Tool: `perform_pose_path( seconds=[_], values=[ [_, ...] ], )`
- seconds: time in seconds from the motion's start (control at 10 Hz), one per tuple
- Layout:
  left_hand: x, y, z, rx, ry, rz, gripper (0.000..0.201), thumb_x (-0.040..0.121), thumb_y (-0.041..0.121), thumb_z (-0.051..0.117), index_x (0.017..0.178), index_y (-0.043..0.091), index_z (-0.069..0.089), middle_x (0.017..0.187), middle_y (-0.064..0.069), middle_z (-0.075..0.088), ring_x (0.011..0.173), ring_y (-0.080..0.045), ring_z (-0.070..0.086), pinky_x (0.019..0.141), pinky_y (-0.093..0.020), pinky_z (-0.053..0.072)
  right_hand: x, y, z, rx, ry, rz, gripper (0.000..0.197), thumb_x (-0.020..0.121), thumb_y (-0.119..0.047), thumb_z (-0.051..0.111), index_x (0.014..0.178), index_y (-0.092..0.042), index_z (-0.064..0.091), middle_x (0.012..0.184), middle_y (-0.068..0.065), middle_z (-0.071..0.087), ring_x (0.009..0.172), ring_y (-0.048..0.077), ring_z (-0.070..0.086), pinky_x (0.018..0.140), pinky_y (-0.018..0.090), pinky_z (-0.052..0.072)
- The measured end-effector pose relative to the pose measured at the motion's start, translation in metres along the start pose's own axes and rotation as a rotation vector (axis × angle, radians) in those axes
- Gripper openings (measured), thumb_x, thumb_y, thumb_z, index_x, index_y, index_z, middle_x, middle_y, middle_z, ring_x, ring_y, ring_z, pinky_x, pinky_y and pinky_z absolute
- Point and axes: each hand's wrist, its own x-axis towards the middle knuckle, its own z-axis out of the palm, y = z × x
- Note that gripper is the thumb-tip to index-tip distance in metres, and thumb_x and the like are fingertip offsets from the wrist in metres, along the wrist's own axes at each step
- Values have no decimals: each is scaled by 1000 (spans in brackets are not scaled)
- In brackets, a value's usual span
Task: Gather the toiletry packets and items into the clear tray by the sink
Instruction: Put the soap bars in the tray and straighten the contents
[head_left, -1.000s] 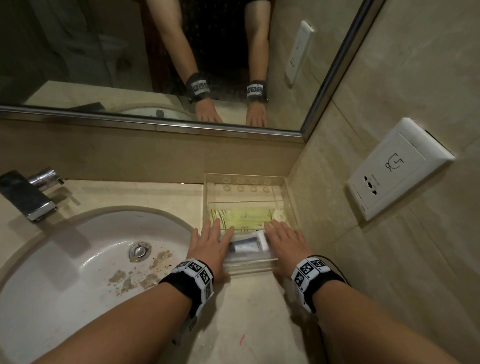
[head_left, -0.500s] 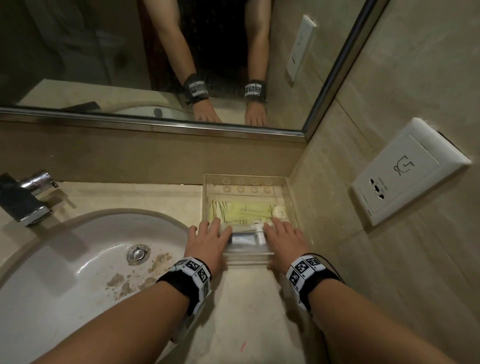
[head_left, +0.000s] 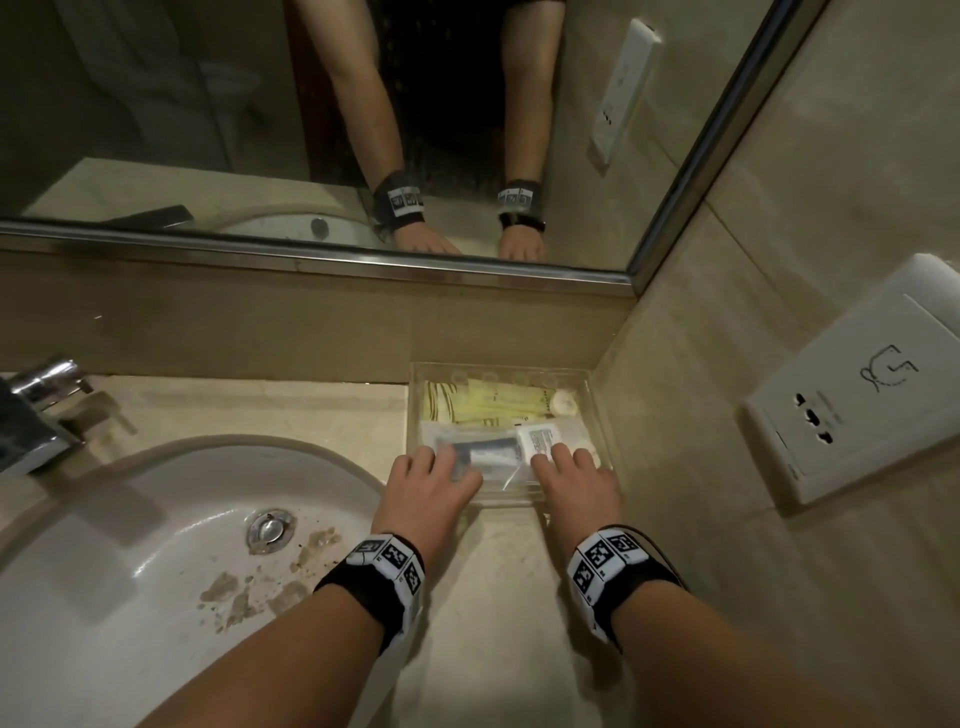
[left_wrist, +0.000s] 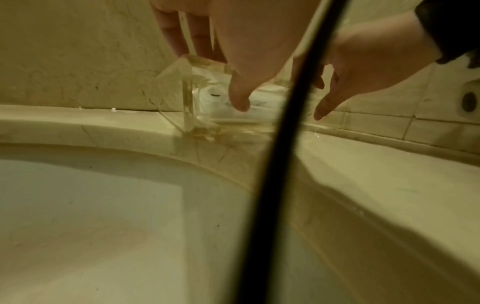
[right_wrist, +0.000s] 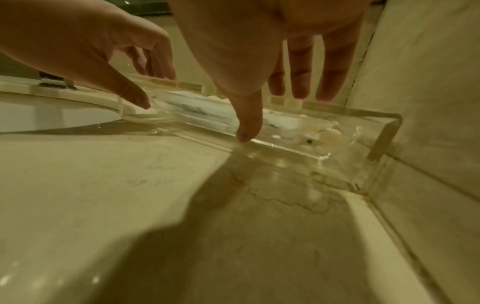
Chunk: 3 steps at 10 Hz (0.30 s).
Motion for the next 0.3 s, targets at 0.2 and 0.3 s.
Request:
perform_pose_path(
  seconds=[0.2, 0.3],
  values=[
    [-1, -1, -6, -50, -6, 10, 44, 59, 3, 78, 94, 20, 58, 104, -11, 58, 88, -29, 54, 73, -39, 47, -3, -3, 0, 20, -3, 19, 50, 83, -6, 56, 129, -20, 39, 128, 3, 45, 116, 24, 45, 94, 40, 44],
    [-4, -3, -13, -49, -112, 2, 48, 85, 2, 49, 129, 21, 46, 136, -10, 42, 119, -29, 41, 98, -40, 35, -8, -10, -8, 26, -31, 62, 56, 80, -6, 59, 130, -19, 38, 130, 5, 43, 117, 26, 43, 95, 40, 42]
  ],
)
